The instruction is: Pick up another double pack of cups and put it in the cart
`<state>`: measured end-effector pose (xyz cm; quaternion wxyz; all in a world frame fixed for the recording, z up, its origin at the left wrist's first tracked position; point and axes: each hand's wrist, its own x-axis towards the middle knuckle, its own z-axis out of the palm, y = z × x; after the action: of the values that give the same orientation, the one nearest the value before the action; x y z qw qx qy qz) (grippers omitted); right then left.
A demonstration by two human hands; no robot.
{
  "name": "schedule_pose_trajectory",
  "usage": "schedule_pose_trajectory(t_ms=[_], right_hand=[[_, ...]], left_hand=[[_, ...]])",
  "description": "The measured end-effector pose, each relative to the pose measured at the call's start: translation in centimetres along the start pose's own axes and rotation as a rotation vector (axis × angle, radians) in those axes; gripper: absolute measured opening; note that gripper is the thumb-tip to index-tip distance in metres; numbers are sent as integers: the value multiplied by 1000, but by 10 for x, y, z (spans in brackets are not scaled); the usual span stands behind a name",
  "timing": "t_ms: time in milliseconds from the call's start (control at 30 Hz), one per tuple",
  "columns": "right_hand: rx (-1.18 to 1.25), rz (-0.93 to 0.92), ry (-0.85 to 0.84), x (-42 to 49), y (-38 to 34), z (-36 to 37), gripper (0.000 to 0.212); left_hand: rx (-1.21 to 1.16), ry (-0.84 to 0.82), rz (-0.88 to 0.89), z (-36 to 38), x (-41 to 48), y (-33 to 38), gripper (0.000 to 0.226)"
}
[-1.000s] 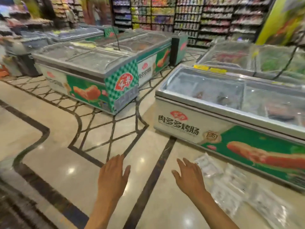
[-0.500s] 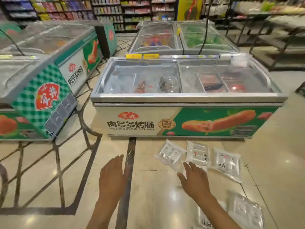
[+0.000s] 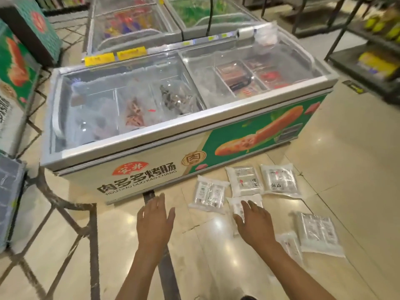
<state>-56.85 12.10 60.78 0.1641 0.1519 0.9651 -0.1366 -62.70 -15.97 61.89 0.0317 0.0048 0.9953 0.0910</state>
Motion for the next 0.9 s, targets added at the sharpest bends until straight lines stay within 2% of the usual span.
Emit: schedule_pose_trajectory(t_ms=[300, 500, 700, 900], right_hand=[[22, 110, -179, 158, 8, 77, 62], [-16, 154, -241, 289, 35, 159, 60], [-85, 214, -290, 402, 55, 295, 56], [-38, 284, -309, 485, 81, 462, 56]], left_hand=[[74, -177, 11, 122, 143, 11, 67], [137, -283, 59, 239, 241, 20, 62], [260, -391, 168, 409, 323, 6, 64], [490, -520, 292, 598, 373, -36, 67]])
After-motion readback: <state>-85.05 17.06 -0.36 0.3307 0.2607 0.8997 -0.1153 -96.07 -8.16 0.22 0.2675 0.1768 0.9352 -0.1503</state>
